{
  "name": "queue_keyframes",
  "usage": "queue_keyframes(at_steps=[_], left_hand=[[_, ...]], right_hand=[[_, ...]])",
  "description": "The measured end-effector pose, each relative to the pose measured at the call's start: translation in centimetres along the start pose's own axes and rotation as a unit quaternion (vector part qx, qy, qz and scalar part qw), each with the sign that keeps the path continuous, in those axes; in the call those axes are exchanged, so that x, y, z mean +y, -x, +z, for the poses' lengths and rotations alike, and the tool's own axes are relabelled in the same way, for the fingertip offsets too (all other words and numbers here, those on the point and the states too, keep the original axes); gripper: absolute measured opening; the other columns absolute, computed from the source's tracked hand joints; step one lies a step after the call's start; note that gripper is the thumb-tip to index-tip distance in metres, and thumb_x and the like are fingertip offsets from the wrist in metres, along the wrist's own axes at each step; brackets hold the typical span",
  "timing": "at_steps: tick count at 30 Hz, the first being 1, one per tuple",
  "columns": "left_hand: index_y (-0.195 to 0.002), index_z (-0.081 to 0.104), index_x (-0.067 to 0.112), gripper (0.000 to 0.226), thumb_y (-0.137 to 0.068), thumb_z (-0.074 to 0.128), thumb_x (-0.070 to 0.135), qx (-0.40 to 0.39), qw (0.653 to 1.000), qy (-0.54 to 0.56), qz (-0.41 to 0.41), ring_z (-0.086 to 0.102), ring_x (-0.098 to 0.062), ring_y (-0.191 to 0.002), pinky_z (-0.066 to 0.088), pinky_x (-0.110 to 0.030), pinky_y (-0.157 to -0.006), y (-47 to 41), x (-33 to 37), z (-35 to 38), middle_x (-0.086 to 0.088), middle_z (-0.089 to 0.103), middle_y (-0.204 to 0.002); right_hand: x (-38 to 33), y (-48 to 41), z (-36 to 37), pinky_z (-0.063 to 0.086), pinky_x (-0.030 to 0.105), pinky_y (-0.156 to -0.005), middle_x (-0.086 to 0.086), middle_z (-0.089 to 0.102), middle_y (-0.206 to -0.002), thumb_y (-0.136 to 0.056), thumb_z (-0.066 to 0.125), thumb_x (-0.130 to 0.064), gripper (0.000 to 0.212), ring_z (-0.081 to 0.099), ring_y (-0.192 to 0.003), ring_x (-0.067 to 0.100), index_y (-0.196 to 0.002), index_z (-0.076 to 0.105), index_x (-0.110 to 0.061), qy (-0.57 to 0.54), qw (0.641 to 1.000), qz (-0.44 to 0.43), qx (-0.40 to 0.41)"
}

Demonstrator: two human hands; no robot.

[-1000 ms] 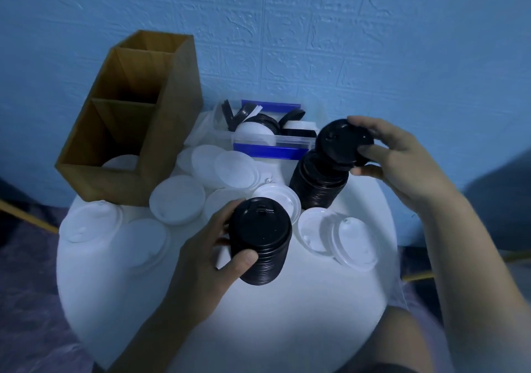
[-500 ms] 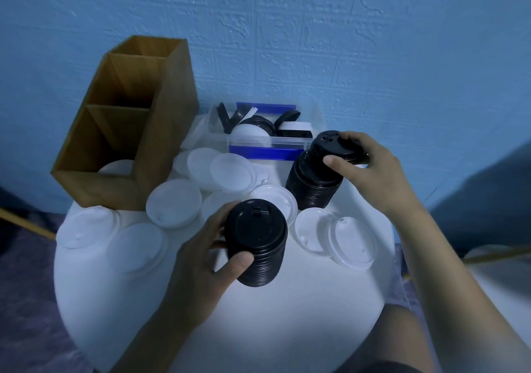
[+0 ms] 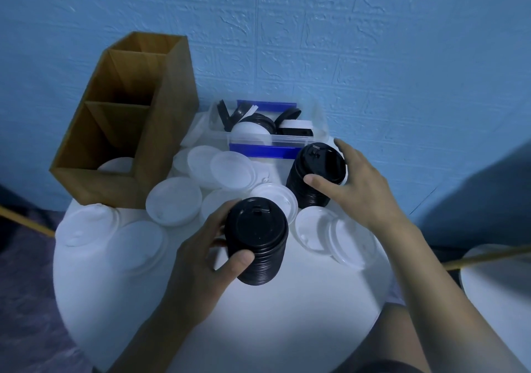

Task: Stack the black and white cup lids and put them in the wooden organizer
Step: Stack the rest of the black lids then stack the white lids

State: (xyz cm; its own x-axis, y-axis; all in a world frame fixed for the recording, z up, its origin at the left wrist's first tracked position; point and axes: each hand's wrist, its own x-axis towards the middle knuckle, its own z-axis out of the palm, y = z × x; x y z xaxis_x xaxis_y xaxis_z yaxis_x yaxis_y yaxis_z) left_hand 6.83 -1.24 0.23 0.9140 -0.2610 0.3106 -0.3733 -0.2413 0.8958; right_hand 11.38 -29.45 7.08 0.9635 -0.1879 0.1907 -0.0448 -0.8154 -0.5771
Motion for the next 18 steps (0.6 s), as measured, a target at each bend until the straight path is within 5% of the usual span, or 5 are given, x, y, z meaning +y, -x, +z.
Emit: queue_keyframes(at_steps=[11, 18], left_hand=[[-0.143, 0.048, 0.039, 0.066, -0.083, 0.063, 0.061, -0.004, 1.000, 0.001, -0.012, 0.062, -0.021, -0.124, 0.055, -0.052, -0.095, 0.0, -0.1, -0.1, 0.009, 0.066, -0.132], [-0.144, 0.048, 0.034, 0.074, -0.083, 0.059, 0.074, -0.002, 1.000, 0.001, -0.007, 0.061, -0.021, -0.125, 0.056, -0.052, -0.095, 0.0, -0.1, 0.0, 0.009, 0.065, -0.134]], right_hand=[[-0.9, -1.5, 0.6, 0.030, 0.020, -0.095, -0.011, 0.052, -0.145, -0.084, 0.073, -0.055, 0.075, 0.048, -0.131, 0.012, -0.149, 0.045, -0.030, -0.001, 0.999, -0.045, -0.008], [-0.4, -1.4, 1.6, 0.035, 0.026, -0.107, -0.011, 0.045, -0.148, -0.088, 0.070, -0.050, 0.069, 0.045, -0.133, 0.011, -0.149, 0.043, -0.029, -0.009, 0.998, -0.061, -0.024]])
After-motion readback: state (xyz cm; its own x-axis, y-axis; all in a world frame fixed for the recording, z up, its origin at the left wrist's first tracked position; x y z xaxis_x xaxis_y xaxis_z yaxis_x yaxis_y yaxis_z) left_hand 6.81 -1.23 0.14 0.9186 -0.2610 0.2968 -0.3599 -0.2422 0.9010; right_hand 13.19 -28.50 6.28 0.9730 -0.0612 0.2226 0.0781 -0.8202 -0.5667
